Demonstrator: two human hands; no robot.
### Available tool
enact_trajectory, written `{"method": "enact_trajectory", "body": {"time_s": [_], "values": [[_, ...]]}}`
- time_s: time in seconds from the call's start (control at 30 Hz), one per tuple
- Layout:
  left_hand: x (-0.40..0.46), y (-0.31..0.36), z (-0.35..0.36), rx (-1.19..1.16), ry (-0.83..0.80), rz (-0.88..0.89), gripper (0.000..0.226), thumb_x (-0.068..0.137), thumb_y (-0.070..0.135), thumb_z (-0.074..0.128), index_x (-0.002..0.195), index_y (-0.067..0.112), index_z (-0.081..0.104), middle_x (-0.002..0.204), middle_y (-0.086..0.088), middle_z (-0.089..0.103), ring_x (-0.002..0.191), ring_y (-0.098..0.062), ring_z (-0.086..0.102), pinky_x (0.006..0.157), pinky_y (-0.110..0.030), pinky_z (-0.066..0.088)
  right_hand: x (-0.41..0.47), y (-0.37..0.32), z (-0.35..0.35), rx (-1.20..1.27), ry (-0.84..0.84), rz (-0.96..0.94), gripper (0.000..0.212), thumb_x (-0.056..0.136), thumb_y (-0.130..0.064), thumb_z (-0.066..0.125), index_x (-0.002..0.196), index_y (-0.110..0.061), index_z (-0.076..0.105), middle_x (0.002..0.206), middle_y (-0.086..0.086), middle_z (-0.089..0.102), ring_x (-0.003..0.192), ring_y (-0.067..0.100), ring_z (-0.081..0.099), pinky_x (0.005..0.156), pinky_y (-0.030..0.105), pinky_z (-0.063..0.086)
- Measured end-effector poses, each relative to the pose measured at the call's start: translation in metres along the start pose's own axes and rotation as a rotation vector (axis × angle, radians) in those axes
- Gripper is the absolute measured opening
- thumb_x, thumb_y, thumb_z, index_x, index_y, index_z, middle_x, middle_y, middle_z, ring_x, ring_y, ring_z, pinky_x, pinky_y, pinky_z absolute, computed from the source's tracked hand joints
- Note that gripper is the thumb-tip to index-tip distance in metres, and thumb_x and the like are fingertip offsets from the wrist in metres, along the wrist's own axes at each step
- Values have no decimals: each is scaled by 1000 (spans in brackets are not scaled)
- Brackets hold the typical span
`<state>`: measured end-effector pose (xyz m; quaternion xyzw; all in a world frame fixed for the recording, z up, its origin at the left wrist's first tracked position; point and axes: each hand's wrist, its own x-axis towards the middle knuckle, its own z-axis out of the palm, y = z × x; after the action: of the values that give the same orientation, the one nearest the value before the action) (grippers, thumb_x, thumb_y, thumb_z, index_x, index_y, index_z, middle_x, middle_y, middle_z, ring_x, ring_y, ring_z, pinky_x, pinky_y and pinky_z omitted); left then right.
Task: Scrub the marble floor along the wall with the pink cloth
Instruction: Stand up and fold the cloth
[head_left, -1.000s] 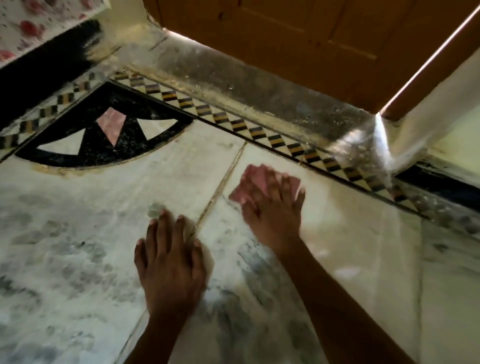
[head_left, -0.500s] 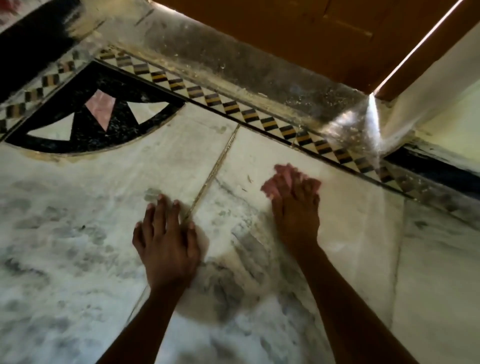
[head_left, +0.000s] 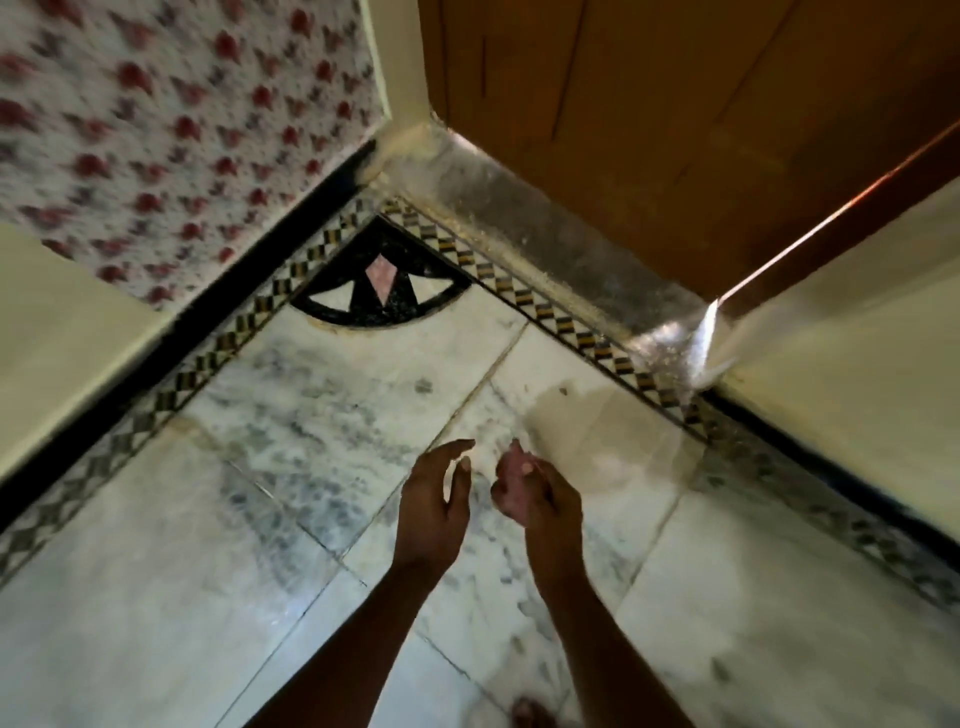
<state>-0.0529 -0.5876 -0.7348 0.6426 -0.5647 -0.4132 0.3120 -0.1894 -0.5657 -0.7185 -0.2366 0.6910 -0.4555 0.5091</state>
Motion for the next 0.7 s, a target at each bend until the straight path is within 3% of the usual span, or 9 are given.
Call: {"method": "enact_trajectory", "body": {"time_s": [0.17,0.3,0.4,0.47,0.53,0.6,0.7], "values": [[-70,191,-102,-178,48,-114,20,110,21,59,117,29,76,110,16,79,103,-6,73,81,-15,52,-131,-190,-12,142,-100,39,23,110,-21,57,123,-11,72,120,12,79,113,31,76,95,50,64],[-129,325,-179,-246,48,-87,15,108,23,63,112,26,77,104,12,80,97,-12,75,77,-21,55,-227,-326,-35,143,-133,-12,24,109,-26,59,120,-8,70,119,12,78,117,38,74,99,54,63],[-174,407,-229,-276,87,-115,11,104,26,70,110,22,78,101,10,81,93,-13,76,75,-24,57,-292,-413,-54,125,-246,-16,36,106,-38,67,120,-5,75,116,22,77,116,48,72,102,69,57],[-195,446,-248,-285,111,-142,8,99,27,77,106,23,79,97,11,81,90,-9,76,71,-20,54,-326,-452,-64,164,-338,5,39,102,-38,70,121,-4,75,116,27,76,114,53,70,97,73,57],[-218,479,-264,-311,164,-125,4,96,25,81,98,21,79,92,11,80,88,-9,75,70,-20,53,-358,-488,-76,162,-391,18,30,105,-25,69,120,1,74,115,33,73,114,55,70,93,71,60],[-239,503,-275,-318,208,-95,5,94,19,82,91,18,78,90,9,79,87,-11,75,70,-20,52,-385,-510,-87,147,-426,21,22,106,-11,66,120,3,74,117,27,76,115,49,72,96,70,59],[-266,522,-284,-292,312,-15,7,94,19,82,92,19,75,98,14,75,96,-7,72,73,-17,49,-404,-520,-98,131,-448,-8,21,107,-8,62,121,1,75,122,16,80,119,35,75,105,66,56]]}}
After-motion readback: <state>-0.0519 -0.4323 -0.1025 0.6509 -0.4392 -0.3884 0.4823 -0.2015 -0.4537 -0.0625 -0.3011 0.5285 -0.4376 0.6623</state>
